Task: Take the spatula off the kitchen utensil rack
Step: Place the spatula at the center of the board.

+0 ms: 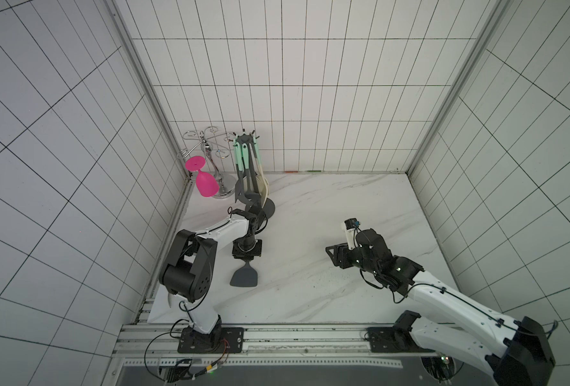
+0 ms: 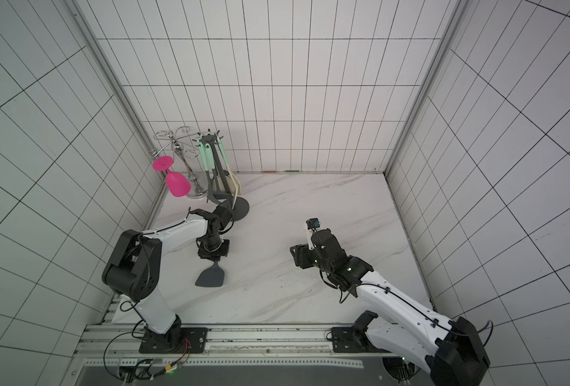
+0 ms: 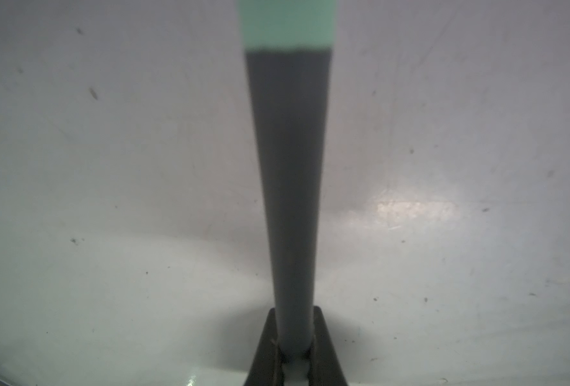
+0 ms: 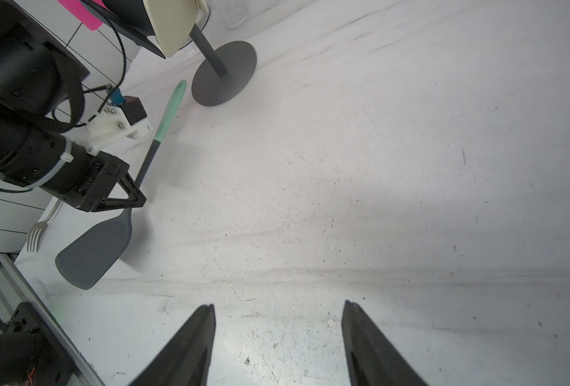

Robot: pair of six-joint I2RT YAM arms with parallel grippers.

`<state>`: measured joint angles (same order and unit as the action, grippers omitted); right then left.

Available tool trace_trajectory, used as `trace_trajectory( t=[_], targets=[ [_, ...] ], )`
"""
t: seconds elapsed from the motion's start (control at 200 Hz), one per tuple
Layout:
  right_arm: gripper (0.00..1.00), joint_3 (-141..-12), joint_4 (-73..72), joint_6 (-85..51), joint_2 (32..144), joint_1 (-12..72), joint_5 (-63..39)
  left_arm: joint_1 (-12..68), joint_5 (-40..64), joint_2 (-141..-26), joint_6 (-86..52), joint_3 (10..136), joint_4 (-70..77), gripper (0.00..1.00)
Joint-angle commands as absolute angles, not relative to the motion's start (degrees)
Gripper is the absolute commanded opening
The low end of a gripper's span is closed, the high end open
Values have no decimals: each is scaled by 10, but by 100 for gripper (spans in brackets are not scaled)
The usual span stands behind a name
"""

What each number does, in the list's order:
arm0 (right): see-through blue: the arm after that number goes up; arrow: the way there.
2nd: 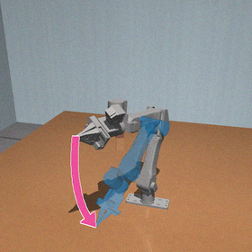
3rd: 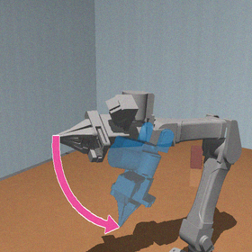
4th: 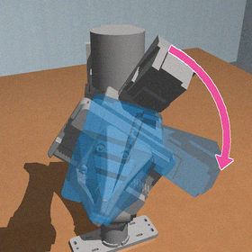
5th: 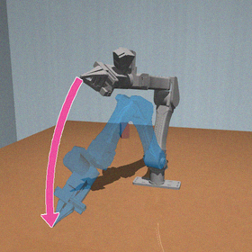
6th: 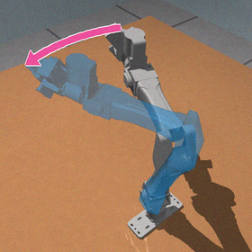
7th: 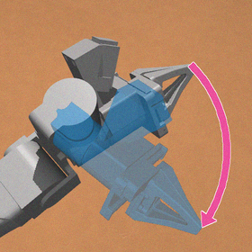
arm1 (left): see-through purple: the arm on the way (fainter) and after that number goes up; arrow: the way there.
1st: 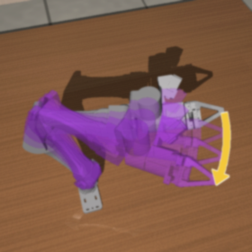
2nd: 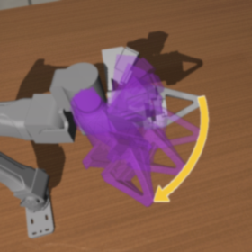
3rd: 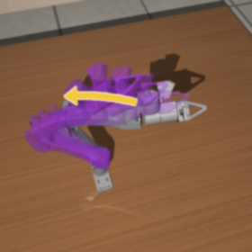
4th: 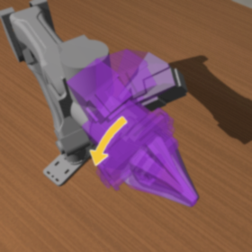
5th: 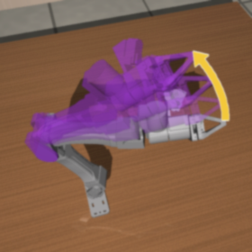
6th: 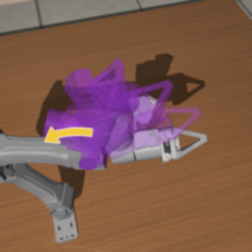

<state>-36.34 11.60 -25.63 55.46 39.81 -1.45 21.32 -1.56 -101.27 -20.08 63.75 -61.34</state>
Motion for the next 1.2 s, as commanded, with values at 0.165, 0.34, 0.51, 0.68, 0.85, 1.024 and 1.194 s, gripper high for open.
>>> trace_trajectory(
  t=[0.165, 0.34, 0.51, 0.68, 0.85, 1.024, 1.194],
  targets=[
    [64, -354, 135, -238, 537, 383, -17, 217, 0, -1046, -203, 659, -645, 7],
    [64, -353, 138, -235, 533, 379, -16, 219, -2, -1052, -209, 660, -649, 14],
    [64, -352, 138, -234, 532, 375, -16, 219, -6, -1060, -216, 661, -655, 27],
    [64, -358, 143, -228, 529, 374, -14, 219, -10, -1057, -215, 661, -656, 34],
    [64, -360, 145, -225, 528, 372, -15, 218, -12, -1048, -220, 661, -656, 34],
    [64, -372, 152, -226, 535, 371, -22, 209, 4, -1031, -223, 657, -650, 33],
    [64, -381, 155, -232, 536, 371, -27, 207, 6, -992, -224, 655, -646, 33]
  ],
)
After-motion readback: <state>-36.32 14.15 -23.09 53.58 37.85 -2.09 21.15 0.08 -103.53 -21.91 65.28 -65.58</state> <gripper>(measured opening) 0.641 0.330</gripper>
